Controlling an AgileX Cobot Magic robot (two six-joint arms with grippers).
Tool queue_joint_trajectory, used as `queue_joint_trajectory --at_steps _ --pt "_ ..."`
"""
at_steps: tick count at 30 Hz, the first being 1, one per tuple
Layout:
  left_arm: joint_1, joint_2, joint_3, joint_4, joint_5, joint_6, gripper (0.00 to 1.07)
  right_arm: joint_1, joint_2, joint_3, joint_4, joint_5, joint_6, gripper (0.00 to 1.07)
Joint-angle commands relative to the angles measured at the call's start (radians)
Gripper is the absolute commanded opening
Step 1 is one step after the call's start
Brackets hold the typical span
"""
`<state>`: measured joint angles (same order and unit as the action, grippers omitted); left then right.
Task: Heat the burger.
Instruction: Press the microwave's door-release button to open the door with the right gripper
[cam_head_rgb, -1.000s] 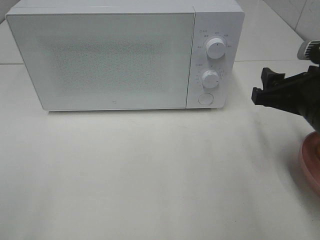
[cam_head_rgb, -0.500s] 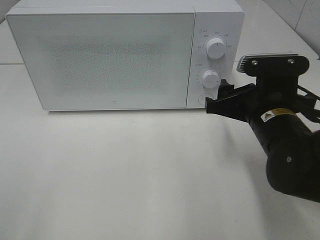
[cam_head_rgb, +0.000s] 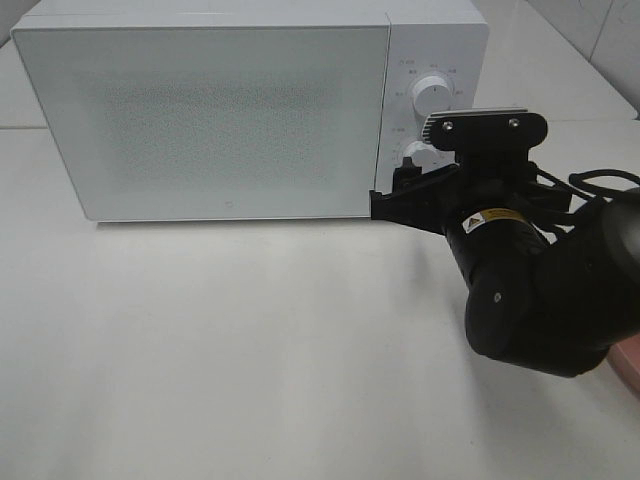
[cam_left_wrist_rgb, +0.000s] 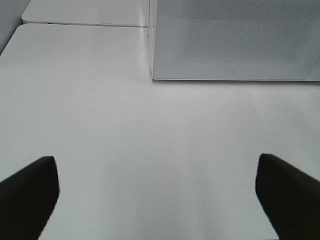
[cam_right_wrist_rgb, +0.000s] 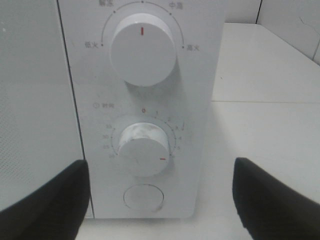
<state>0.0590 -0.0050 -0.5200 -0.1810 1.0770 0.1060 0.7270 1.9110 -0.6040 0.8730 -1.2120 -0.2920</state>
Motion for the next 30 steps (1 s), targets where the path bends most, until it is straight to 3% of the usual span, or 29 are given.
queue_joint_trajectory --at_steps 1,11,30 --pt "0.002 -0.017 0.001 -0.005 -0.002 -0.004 1.00 -0.006 0.015 -0.026 -0.023 -0.023 -0.009 0.76" --pt "0.002 -0.017 0.001 -0.005 -0.002 -0.004 1.00 -0.074 0.085 -0.103 -0.153 0.059 0.025 0.76" --pt "0.002 -0.017 0.001 -0.005 -0.002 -0.003 1.00 -0.156 0.106 -0.123 -0.211 0.063 0.102 0.76"
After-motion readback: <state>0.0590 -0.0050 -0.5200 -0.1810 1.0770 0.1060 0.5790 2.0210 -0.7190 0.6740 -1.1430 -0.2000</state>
